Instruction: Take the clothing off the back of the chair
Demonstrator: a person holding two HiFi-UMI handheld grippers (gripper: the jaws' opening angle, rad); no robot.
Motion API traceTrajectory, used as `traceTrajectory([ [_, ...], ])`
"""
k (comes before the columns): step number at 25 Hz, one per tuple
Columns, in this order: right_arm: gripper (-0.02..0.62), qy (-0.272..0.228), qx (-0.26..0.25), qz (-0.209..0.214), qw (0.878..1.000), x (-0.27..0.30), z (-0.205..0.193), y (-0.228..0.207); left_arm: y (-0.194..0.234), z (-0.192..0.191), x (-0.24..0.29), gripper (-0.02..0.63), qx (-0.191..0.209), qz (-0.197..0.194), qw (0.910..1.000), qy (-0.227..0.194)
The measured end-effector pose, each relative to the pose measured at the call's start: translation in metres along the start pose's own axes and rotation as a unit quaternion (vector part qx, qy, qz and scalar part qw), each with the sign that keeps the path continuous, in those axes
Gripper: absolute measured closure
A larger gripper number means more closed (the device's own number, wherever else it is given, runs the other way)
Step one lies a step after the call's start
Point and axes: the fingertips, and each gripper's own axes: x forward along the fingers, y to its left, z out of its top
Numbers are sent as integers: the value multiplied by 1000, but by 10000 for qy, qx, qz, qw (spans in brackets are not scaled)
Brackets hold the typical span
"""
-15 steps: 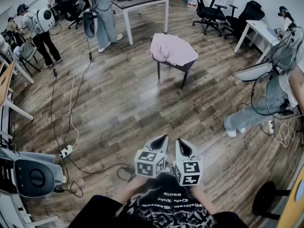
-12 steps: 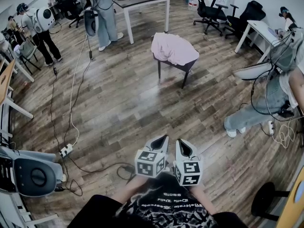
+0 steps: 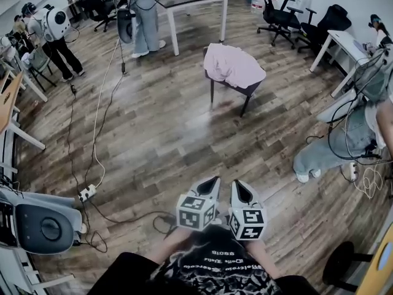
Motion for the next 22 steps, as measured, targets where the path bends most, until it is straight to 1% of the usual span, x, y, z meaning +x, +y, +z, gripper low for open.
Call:
traceTrajectory([
  [4, 594, -5, 39, 31, 10000, 15, 9, 4, 21, 9, 4, 606, -79, 88, 9999, 66],
  [11, 594, 101, 36, 84, 9999, 45, 28, 1, 41, 30, 26, 606, -123, 59, 9998, 169],
  [18, 594, 144, 112, -111, 9998, 77, 42, -15, 58, 55, 53, 606, -56, -114, 9997, 193],
  [22, 594, 110, 123, -188, 9997, 100, 54, -16, 74, 70, 64, 606, -1, -186, 9996, 223],
])
